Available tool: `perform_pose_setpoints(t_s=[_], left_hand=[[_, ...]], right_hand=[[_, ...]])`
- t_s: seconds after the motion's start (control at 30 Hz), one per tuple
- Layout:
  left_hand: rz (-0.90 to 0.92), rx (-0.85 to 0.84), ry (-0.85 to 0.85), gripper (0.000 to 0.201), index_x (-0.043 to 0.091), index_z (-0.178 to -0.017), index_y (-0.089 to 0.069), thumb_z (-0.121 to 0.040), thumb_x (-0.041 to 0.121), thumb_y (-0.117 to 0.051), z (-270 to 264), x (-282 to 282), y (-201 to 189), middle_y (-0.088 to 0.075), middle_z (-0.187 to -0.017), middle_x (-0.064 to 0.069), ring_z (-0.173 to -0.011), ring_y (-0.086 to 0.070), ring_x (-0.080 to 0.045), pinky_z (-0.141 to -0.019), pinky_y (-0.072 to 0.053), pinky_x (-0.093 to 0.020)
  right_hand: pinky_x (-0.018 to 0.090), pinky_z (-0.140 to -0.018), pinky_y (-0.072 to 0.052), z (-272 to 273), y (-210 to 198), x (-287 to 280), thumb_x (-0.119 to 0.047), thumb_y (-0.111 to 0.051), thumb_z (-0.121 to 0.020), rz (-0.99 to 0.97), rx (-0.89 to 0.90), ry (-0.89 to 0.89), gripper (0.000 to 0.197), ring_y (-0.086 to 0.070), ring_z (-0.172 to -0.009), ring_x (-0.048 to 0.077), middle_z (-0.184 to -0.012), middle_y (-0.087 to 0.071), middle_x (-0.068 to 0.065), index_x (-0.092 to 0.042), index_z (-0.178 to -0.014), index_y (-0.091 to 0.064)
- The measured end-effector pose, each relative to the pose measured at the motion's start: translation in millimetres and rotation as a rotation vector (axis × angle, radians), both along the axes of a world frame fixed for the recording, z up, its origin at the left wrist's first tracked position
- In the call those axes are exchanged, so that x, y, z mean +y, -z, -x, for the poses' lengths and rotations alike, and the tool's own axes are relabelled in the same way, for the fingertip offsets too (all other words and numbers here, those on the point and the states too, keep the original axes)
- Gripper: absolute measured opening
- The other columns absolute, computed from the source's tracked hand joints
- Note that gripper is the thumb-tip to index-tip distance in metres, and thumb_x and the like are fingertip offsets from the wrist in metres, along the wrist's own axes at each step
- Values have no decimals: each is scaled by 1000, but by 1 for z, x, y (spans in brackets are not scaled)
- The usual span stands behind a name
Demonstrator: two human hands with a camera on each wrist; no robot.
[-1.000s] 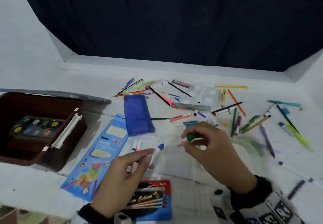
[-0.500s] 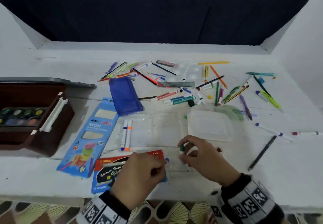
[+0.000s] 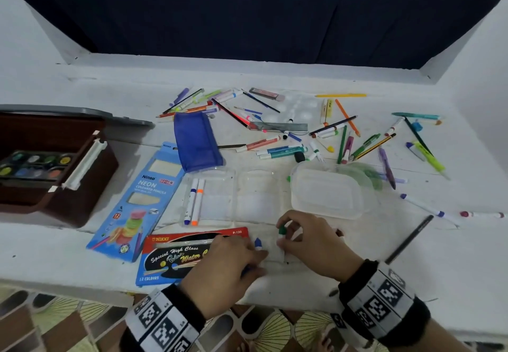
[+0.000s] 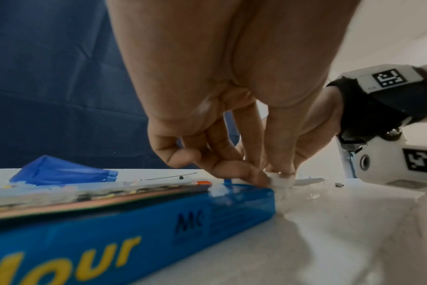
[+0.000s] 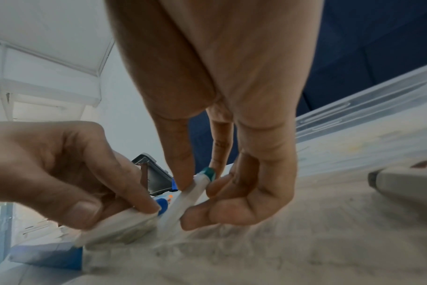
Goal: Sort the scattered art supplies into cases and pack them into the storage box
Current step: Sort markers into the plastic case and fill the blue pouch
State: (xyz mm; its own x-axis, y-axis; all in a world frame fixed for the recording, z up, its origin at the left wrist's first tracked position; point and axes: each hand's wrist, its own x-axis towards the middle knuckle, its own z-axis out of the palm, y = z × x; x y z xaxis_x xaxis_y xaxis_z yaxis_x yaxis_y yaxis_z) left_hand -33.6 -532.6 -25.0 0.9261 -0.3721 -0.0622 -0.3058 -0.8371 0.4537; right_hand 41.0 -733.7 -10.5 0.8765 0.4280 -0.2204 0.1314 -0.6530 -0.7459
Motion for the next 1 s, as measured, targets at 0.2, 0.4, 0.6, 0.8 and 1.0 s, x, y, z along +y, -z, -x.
perform_pose_setpoints(t_s=[0.2, 0.4, 0.6, 0.8, 1.0], left_hand=[[-97, -94, -112, 41, 40, -116, -66, -85, 59, -47, 0, -4, 9, -51, -94, 19, -90, -54, -6, -72, -30, -30], [-91, -85, -149, 42, 39, -117, -66, -85, 65, -56, -6, -2, 2, -49, -102, 20, -100, -52, -6, -78, -32, -32], [-172, 45, -203, 80, 45, -137, -48, -68, 86, -40, -5, 17, -8, -39, -136, 22, -128, -35, -4, -101, -28, -41], [-194, 28, -184, 72, 46, -129, -54, -65, 78, -61, -3, 26, -5, -41, -139, 21, -125, -45, -9, -83, -25, -40], [-240, -67, -234, 69, 45, -122, -57, -67, 85, -44, 1, 29, -2, -48, -113, 19, -105, -50, -9, -77, -21, -37]], right_hand=[[11, -63, -46, -2, -1, 0, -21, -76, -83, -39, -15, -40, 17, -61, -70, 7, -85, -65, -2, -21, -96, -66], [30, -69, -57, -4, 2, 2, -21, -79, -81, -107, 25, -58, 17, -68, -71, 16, -83, -67, 0, -20, -92, -66], [38, -62, -61, -6, 7, 10, -14, -79, -82, -136, 76, -81, 18, -69, -65, 25, -83, -67, 6, -11, -94, -67], [28, -77, -54, -3, 3, 16, -24, -81, -79, 69, -138, -244, 29, -64, -78, 11, -95, -70, -5, -21, -105, -71], [30, -84, -48, 1, 2, 24, -29, -77, -81, 213, -194, -314, 30, -58, -89, 14, -104, -66, -3, -22, -110, -71]])
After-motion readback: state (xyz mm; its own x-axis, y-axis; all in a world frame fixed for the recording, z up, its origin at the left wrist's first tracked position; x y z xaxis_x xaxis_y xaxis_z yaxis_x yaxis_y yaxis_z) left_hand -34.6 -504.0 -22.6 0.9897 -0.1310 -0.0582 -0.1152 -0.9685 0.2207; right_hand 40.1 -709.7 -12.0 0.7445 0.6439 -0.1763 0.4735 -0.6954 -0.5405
